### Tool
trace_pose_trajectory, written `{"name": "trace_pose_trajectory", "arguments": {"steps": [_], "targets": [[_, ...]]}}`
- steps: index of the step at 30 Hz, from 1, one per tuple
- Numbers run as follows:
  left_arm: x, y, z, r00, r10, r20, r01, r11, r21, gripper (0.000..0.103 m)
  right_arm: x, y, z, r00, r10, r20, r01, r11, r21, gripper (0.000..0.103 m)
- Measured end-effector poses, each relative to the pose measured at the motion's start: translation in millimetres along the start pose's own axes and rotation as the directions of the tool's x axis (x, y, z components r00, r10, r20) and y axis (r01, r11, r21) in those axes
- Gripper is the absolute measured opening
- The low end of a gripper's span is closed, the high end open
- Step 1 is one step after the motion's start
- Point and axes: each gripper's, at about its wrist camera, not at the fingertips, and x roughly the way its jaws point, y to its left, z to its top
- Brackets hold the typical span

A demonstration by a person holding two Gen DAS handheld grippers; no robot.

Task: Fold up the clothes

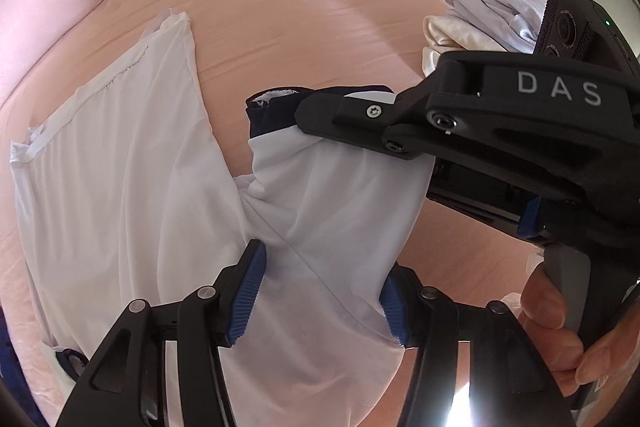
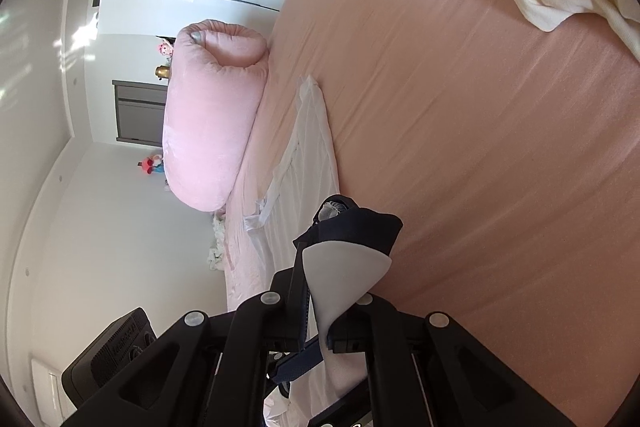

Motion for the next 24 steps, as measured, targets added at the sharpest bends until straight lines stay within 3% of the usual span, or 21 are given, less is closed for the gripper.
{"name": "trace_pose_trajectory", "arguments": {"steps": [6, 9, 13, 24], "targets": [[-5, -10, 0, 0.998, 0.061, 0.028, -0.061, 0.998, 0.007, 0.051, -11, -3, -2, 0.999, -0.001, 0.034, 0.0, 1.0, 0.026, 0.003], [-5, -24, -3, 0.997, 0.065, 0.03, -0.067, 0.996, 0.062, 0.052, -18, -1, -2, 0.999, -0.005, 0.042, 0.004, 1.0, 0.01, 0.003], [-4, -40, -6, 0.989, 0.136, 0.065, -0.143, 0.982, 0.124, 0.052, -27, -1, -5, 0.999, -0.006, 0.037, 0.006, 1.0, 0.002, 0.003], [-3, -31, -11, 0.987, 0.1, 0.122, -0.105, 0.994, 0.032, 0.05, -30, 3, -5, 1.0, 0.011, 0.027, -0.011, 1.0, -0.01, 0.004]]}}
